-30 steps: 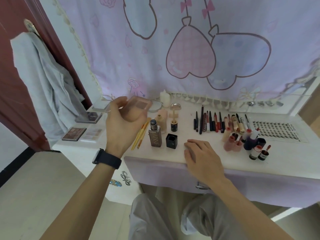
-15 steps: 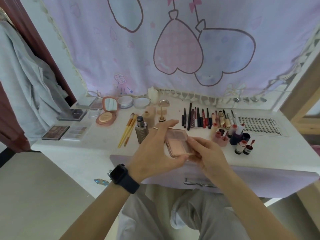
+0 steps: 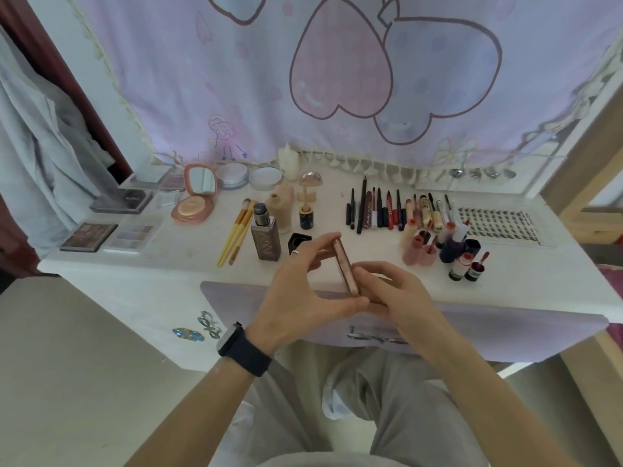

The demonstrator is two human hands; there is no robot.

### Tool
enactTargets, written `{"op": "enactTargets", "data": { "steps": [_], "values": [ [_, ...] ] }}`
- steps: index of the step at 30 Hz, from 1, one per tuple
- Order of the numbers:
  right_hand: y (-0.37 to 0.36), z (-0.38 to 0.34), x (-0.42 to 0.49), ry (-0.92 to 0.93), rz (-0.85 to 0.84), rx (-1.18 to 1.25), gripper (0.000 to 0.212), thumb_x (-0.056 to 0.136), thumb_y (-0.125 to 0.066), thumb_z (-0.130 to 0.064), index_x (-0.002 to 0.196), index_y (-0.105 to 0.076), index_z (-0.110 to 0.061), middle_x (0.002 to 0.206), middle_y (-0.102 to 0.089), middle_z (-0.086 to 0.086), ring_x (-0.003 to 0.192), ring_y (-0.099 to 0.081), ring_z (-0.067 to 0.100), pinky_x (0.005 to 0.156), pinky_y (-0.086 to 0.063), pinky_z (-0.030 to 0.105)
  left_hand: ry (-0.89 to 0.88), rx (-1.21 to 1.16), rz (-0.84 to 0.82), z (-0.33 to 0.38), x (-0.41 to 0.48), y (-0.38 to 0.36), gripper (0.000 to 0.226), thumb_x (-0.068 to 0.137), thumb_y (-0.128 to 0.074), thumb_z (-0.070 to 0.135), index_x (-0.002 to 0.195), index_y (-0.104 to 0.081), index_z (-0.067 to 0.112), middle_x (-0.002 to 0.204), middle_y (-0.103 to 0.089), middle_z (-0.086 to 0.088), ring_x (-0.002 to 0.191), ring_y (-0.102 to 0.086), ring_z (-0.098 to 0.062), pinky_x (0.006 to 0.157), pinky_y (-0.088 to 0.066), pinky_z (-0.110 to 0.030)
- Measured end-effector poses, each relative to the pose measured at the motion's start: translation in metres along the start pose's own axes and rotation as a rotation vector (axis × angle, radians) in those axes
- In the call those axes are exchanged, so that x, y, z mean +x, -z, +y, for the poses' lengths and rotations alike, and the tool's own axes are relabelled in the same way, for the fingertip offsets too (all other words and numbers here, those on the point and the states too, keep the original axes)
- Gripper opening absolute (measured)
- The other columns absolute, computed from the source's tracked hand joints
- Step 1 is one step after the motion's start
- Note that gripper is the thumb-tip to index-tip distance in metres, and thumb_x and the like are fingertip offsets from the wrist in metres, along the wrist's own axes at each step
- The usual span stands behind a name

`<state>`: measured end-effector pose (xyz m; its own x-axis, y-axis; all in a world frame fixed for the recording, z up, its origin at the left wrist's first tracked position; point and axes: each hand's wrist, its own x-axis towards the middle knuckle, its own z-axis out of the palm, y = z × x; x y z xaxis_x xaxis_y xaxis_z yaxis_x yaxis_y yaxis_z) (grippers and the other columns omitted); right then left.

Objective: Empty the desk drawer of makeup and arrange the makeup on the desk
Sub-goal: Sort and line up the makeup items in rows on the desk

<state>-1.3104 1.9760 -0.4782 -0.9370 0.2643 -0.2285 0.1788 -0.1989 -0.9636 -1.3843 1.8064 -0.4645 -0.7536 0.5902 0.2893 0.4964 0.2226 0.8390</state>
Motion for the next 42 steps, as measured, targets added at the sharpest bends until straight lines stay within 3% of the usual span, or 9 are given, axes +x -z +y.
{"op": "enactTargets", "data": {
  "steps": [4,9,13,20,23,30,36,42],
  "values": [
    [0.007,-0.009,-0.002,-0.01,-0.141,-0.026,0.053,0.067,-0.085,-0.061,0.107,-0.076,-0.027,0.106,-0.077,0.01,0.102,-0.074,0.03,0.09,-0.059,0.044,-0.075,0.096,-0.078,0.001,0.002,0.003,0.092,0.063,-0.092,0.042,0.143,-0.047,0.03,0.128,-0.057,0.018,0.122,-0.054,-0.001,0.1,-0.043,-0.016],
    [0.01,-0.015,-0.003,-0.056,-0.188,-0.003,0.057,0.068,-0.09,-0.046,0.117,-0.071,-0.023,0.107,-0.076,0.018,0.1,-0.074,0.037,0.078,-0.061,0.045,-0.103,0.122,-0.157,0.006,0.0,0.006,0.092,0.064,-0.088,0.048,0.144,-0.046,0.029,0.13,-0.056,0.017,0.122,-0.053,0.001,0.103,-0.044,-0.019],
    [0.01,-0.017,-0.003,-0.049,-0.223,-0.019,0.044,0.076,-0.077,-0.038,0.119,-0.074,-0.026,0.11,-0.074,0.019,0.098,-0.074,0.039,0.072,-0.061,0.041,-0.083,0.086,-0.164,0.005,0.0,0.004,0.092,0.064,-0.093,0.037,0.143,-0.048,0.025,0.131,-0.057,0.014,0.123,-0.055,-0.002,0.103,-0.049,-0.027],
    [0.013,-0.017,0.001,-0.075,-0.18,0.006,0.043,0.076,-0.078,-0.04,0.111,-0.077,-0.016,0.104,-0.075,0.023,0.089,-0.075,0.037,0.073,-0.062,0.042,0.012,-0.071,-0.091,-0.004,0.0,0.004,0.091,0.06,-0.096,0.034,0.14,-0.051,0.033,0.132,-0.059,0.019,0.12,-0.056,0.007,0.09,-0.05,-0.012],
    [0.008,-0.019,0.002,-0.073,-0.165,-0.052,0.042,0.073,-0.081,-0.046,0.109,-0.078,-0.026,0.101,-0.077,0.017,0.089,-0.076,0.035,0.072,-0.063,0.04,0.023,-0.091,-0.077,-0.008,0.0,0.002,0.09,0.061,-0.096,0.033,0.139,-0.051,0.035,0.133,-0.059,0.019,0.121,-0.057,0.004,0.096,-0.049,-0.016],
    [0.007,-0.03,0.006,-0.076,-0.033,-0.037,0.047,0.068,-0.07,-0.058,0.098,-0.079,-0.023,0.099,-0.078,0.014,0.083,-0.077,0.031,0.068,-0.06,0.036,0.087,-0.185,0.033,-0.02,-0.005,0.009,0.085,0.059,-0.091,0.041,0.133,-0.049,0.031,0.129,-0.061,0.014,0.115,-0.065,-0.011,0.095,-0.054,-0.028],
    [0.001,-0.029,0.012,-0.087,0.042,-0.024,0.037,0.094,-0.054,-0.049,0.098,-0.081,-0.024,0.101,-0.078,0.012,0.089,-0.076,0.031,0.074,-0.061,0.041,0.086,-0.046,-0.02,-0.034,-0.018,0.016,0.091,0.062,-0.087,0.046,0.141,-0.043,0.034,0.125,-0.057,0.025,0.116,-0.059,-0.003,0.094,-0.051,-0.019],
    [-0.005,-0.025,0.013,-0.108,0.019,0.024,0.044,0.097,-0.049,-0.047,0.107,-0.08,-0.017,0.105,-0.077,0.015,0.093,-0.076,0.031,0.073,-0.058,0.034,0.112,0.243,-0.1,-0.04,-0.021,0.021,0.099,0.063,-0.074,0.061,0.15,-0.037,0.031,0.13,-0.036,0.021,0.121,-0.042,0.004,0.103,-0.041,-0.015]
  ]
}}
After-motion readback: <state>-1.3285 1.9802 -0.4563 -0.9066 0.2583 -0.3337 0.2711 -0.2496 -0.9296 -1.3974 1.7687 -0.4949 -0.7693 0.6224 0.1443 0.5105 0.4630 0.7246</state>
